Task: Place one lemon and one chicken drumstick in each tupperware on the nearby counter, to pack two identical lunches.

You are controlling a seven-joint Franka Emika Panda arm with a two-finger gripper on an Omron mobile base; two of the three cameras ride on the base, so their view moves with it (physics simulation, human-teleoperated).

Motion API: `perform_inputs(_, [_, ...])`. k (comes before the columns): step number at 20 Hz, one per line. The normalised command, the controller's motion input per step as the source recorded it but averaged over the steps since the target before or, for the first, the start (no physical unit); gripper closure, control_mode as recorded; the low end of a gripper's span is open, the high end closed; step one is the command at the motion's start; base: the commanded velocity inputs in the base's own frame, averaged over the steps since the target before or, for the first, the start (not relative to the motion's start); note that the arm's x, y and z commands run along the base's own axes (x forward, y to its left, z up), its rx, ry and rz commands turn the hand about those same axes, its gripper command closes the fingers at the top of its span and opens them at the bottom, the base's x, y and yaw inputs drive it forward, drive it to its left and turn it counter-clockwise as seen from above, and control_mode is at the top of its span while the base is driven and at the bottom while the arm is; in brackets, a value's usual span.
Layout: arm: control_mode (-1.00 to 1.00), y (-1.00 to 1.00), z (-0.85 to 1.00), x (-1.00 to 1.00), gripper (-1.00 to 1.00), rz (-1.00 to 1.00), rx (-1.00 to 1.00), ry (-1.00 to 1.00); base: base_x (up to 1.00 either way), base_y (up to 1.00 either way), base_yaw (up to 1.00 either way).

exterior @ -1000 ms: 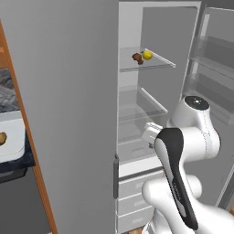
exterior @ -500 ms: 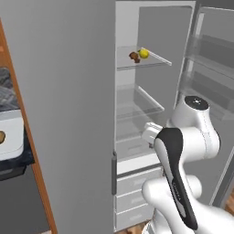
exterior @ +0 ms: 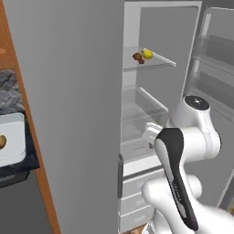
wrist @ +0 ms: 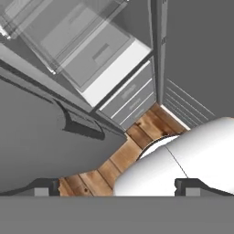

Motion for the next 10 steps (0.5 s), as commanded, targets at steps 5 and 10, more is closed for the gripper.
perform_inputs(5, [1.00, 0.00, 0.00, 0.00, -1.00, 0.00, 0.00, 0.00, 1.00, -0.62, -0.05])
perform_inputs(10, [1.00, 0.00, 0.00, 0.00, -1.00, 0.00, 0.00, 0.00, 0.50, -0.91, 0.12])
